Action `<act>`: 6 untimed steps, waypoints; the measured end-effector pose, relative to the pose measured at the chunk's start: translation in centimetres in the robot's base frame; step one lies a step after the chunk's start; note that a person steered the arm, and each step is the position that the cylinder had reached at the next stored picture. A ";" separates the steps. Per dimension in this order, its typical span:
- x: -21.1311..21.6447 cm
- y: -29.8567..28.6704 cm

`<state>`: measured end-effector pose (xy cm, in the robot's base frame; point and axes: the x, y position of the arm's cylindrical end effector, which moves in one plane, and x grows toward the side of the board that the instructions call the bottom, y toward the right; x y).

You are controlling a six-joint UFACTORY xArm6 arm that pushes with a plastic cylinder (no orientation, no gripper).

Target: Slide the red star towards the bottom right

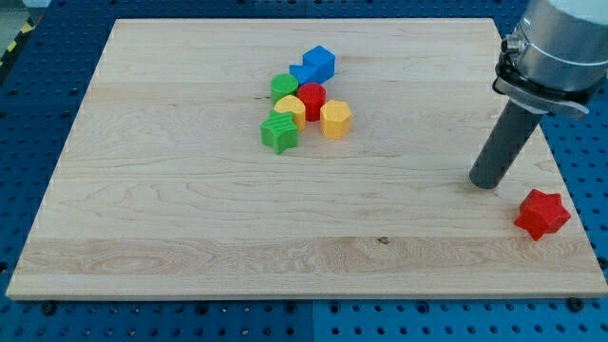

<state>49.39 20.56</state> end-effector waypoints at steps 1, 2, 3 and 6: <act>0.0 3.3; 0.0 4.1; 0.1 4.1; 1.6 5.2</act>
<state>50.98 25.74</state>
